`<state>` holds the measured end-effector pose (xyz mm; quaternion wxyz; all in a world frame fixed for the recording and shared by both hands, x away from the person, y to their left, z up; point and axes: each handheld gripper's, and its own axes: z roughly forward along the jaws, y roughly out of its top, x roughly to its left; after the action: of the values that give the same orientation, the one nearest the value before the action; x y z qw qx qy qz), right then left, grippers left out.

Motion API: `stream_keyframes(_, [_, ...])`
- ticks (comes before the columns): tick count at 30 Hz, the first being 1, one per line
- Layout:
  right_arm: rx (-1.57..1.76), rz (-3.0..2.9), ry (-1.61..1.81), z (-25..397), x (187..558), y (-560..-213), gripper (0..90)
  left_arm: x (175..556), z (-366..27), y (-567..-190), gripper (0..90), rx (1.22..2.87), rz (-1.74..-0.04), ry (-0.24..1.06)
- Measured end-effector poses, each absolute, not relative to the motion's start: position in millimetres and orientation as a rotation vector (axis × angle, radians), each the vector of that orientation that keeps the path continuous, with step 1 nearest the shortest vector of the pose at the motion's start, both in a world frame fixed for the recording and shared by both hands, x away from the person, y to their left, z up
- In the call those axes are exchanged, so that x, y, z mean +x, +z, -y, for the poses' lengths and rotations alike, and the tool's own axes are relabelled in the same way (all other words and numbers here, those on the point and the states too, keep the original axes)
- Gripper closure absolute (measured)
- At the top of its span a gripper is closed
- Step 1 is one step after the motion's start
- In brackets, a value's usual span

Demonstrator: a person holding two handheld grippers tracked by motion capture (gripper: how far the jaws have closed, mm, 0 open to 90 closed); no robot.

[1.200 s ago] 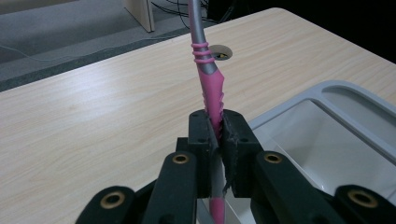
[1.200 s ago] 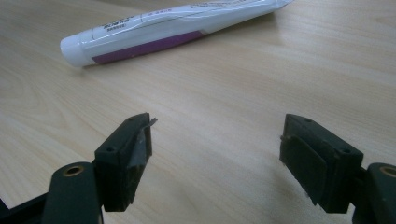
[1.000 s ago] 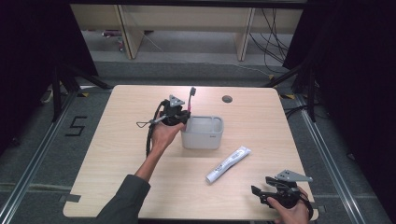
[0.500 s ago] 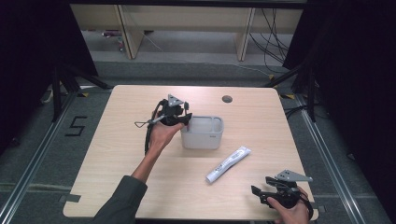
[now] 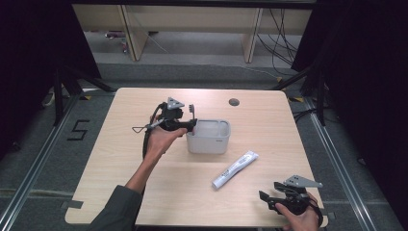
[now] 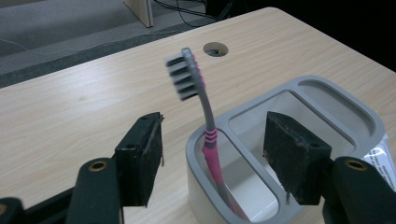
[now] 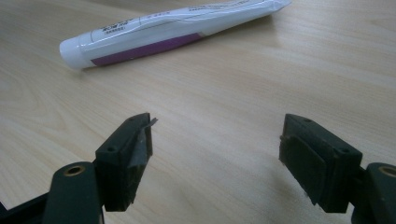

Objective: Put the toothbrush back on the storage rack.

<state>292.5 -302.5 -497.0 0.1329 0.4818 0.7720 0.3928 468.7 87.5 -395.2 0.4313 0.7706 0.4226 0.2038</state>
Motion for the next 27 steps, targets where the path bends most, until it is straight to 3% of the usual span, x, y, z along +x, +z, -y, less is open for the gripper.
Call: stream_keyframes(27, [1.404,-2.238,1.166,302.4,292.1,-496.7,27.5,426.0,-115.6,-381.9,30.3,1.905,-1.017,0.414])
